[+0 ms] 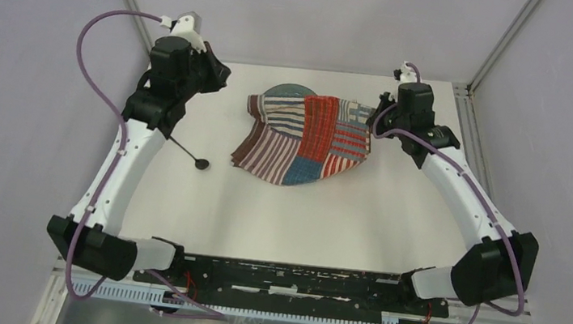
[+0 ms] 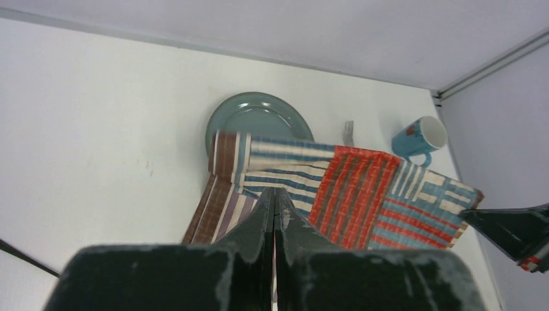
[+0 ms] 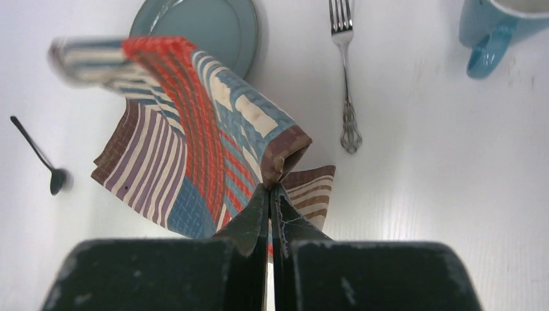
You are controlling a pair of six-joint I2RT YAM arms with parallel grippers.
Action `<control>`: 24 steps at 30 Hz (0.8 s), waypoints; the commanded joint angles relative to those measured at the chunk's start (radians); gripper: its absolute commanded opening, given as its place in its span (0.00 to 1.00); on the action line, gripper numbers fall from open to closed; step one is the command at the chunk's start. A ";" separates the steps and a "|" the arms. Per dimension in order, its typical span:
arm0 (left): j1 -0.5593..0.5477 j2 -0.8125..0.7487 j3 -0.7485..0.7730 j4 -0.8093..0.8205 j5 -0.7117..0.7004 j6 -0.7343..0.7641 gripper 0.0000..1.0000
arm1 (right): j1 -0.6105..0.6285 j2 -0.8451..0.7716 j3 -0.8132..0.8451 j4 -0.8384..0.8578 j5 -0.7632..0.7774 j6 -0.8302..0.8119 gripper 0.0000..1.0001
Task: Set the dinner table for one person
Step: Flatten out the napkin at the center of the board.
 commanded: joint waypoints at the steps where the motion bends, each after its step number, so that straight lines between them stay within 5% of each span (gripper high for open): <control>1: -0.012 -0.090 -0.060 0.035 0.066 -0.066 0.02 | 0.014 -0.119 -0.099 0.065 0.003 0.026 0.00; 20: -0.015 0.057 -0.074 -0.009 0.104 -0.041 0.03 | 0.024 -0.136 -0.153 0.033 0.004 0.010 0.00; 24: -0.015 0.176 -0.027 0.012 0.168 -0.014 0.24 | 0.024 -0.121 -0.158 0.035 0.004 0.007 0.00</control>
